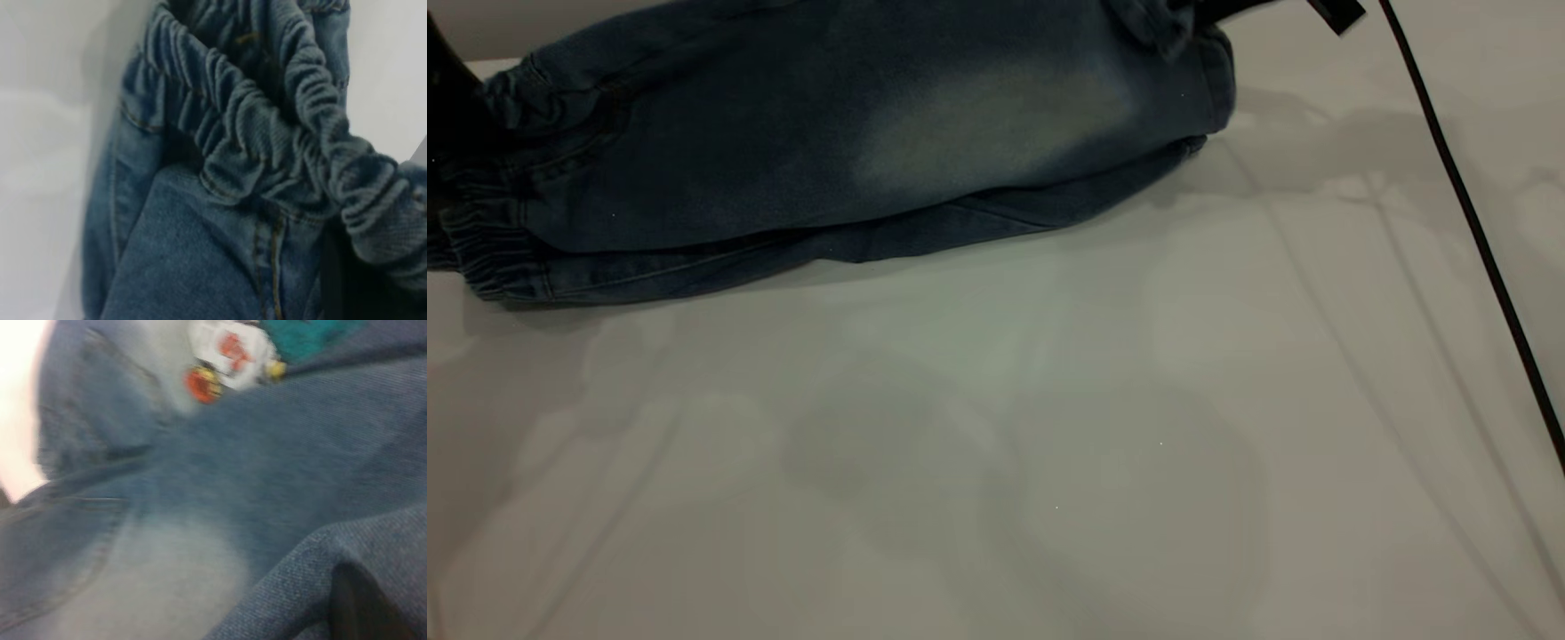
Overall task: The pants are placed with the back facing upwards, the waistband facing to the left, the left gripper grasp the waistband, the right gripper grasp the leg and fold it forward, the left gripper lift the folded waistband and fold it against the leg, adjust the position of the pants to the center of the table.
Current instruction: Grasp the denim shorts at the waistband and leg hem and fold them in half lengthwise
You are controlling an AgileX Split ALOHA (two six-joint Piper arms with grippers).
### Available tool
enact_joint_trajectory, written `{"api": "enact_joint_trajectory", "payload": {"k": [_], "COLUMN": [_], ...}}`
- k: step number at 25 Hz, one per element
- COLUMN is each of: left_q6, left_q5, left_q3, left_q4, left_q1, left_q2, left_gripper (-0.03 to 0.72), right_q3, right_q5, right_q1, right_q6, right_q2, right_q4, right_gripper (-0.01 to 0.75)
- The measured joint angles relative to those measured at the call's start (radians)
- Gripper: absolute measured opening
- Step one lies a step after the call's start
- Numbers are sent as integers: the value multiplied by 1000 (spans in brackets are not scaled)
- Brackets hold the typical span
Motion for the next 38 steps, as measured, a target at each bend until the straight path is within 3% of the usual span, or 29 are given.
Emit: {"api": "enact_joint_trajectory", "payload": {"k": [7, 18, 31, 38], "left_q6": [7, 11, 90, 116], "left_q5": [60, -59, -113, -114], "left_q3": [-131, -233, -238, -273], "left_q4": [1, 1, 1, 99], "left_q1": [0, 0, 0, 0], "left_q2": [93, 190, 299, 301], "left_gripper": [128, 128, 128, 128], "right_q3": [-108, -323, -323, -323], "right_q5": [-1, -1, -43, -53], "right_q1": [0, 0, 0, 0], "right_q6": [74, 210, 304, 263], "right_q2": [44, 185, 230, 230], "right_q4": [7, 7, -100, -93], "right_gripper": [15, 15, 15, 27]}}
